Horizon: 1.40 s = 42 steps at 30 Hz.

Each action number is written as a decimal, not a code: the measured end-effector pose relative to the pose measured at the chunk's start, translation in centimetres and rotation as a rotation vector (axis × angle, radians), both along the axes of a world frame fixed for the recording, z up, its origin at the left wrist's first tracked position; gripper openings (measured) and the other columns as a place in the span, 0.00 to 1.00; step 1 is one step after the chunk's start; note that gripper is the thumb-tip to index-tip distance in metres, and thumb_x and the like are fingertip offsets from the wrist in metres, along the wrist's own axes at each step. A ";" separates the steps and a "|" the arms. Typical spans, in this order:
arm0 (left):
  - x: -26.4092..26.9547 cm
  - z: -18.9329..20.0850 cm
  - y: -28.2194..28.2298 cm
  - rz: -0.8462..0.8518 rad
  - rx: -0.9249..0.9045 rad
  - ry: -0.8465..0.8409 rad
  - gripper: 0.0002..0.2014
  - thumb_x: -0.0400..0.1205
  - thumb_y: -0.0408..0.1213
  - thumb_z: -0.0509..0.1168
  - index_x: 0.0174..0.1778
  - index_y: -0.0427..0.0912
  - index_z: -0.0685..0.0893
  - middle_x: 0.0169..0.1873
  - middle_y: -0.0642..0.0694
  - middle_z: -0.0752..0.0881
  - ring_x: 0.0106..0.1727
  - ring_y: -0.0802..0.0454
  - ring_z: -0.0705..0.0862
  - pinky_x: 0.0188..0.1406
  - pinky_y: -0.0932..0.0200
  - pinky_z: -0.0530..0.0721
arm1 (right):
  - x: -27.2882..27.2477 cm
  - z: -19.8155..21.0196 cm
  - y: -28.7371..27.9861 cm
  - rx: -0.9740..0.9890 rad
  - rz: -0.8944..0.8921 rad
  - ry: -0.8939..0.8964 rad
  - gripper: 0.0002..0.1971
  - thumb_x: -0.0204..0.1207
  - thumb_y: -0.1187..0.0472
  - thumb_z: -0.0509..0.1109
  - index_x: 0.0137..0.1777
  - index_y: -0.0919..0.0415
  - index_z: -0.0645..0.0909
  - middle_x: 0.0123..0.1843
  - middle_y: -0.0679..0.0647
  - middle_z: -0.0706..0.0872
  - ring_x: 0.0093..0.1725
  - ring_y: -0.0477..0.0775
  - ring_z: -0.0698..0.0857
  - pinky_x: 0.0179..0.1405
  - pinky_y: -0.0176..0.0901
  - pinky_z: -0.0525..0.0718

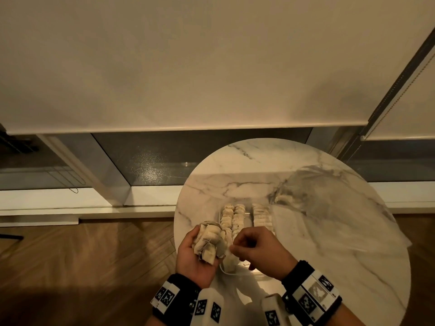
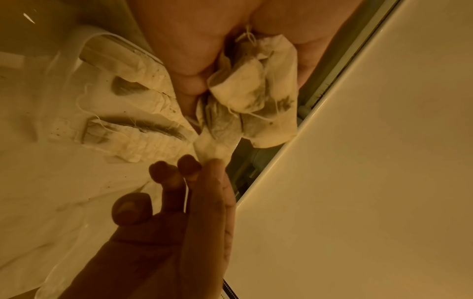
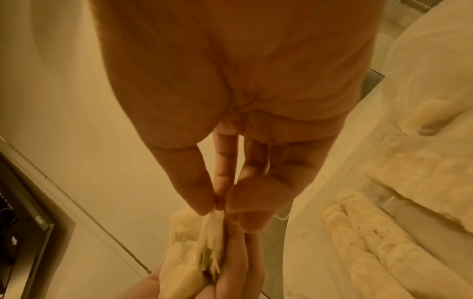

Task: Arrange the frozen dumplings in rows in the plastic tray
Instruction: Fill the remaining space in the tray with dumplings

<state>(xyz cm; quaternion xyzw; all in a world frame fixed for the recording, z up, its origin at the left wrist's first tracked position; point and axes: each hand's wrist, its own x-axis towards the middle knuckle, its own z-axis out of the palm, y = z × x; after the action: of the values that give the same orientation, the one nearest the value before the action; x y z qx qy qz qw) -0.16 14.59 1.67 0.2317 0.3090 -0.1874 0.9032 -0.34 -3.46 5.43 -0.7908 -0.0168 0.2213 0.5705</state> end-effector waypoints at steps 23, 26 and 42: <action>-1.0 0.0 -0.2 -0.061 -0.038 0.110 0.19 0.77 0.47 0.64 0.40 0.34 0.92 0.42 0.39 0.88 0.42 0.40 0.89 0.41 0.49 0.89 | 1.8 0.3 -3.4 0.361 -0.364 -0.089 0.05 0.75 0.77 0.71 0.38 0.72 0.81 0.31 0.65 0.85 0.32 0.59 0.87 0.34 0.52 0.88; -1.2 -0.3 0.3 -0.044 -0.030 0.110 0.18 0.77 0.46 0.64 0.40 0.34 0.92 0.41 0.39 0.89 0.41 0.39 0.90 0.39 0.46 0.90 | 2.2 -1.4 -3.7 0.118 -0.342 -0.002 0.03 0.72 0.77 0.73 0.39 0.72 0.83 0.31 0.68 0.88 0.29 0.60 0.88 0.35 0.53 0.89; -2.3 -1.0 3.1 0.035 -0.085 0.171 0.17 0.77 0.47 0.65 0.37 0.36 0.92 0.41 0.37 0.89 0.48 0.41 0.85 0.44 0.48 0.86 | 4.2 -8.5 -2.8 -0.590 0.173 0.052 0.05 0.74 0.62 0.77 0.47 0.52 0.89 0.44 0.44 0.88 0.40 0.39 0.84 0.38 0.24 0.79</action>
<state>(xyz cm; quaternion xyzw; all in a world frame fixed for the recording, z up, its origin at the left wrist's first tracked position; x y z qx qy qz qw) -2.49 17.72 0.67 0.1711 0.3806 -0.2037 0.8856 3.85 -6.26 -3.08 -0.9120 -0.0042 0.2844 0.2954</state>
